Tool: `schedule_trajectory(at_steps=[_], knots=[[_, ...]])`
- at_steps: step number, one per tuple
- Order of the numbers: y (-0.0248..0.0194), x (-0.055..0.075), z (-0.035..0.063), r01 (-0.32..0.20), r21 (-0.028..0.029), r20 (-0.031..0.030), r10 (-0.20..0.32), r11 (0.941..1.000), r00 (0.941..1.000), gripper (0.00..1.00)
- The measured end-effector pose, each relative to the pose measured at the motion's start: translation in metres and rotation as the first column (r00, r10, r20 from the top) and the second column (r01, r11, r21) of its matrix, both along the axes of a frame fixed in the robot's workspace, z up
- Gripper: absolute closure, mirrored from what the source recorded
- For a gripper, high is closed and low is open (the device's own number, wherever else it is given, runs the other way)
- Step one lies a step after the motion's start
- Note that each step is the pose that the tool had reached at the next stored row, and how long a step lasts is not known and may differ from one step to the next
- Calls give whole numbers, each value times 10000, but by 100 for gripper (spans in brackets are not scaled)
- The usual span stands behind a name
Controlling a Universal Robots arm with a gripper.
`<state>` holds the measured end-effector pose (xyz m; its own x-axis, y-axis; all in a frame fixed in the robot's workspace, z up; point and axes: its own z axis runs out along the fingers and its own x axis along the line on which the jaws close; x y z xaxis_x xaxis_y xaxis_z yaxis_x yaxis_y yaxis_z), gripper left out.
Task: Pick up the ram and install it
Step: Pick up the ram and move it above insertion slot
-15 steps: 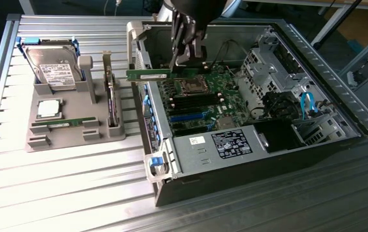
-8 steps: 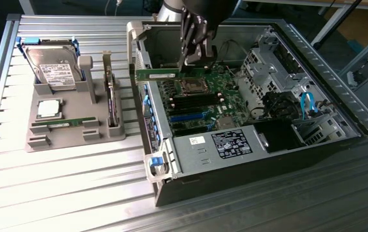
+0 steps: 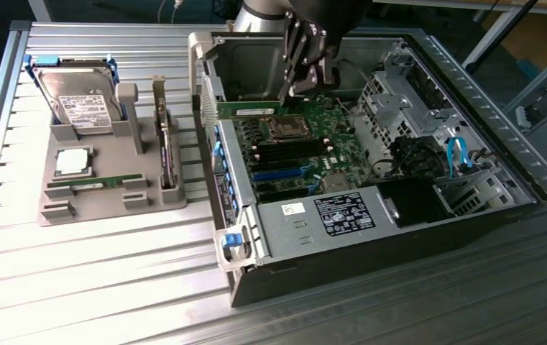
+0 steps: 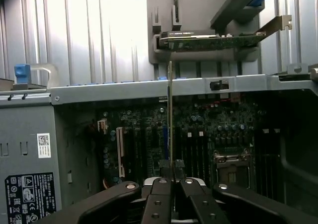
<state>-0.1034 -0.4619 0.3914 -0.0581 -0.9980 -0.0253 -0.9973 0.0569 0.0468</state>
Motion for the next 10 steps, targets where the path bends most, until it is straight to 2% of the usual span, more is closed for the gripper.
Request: schedule_trajectory(at_steps=[4,10], knots=[[0,156,0,-27,0,0,27,10000,10000,88],[0,269,0,-46,0,0,46,10000,10000,88]])
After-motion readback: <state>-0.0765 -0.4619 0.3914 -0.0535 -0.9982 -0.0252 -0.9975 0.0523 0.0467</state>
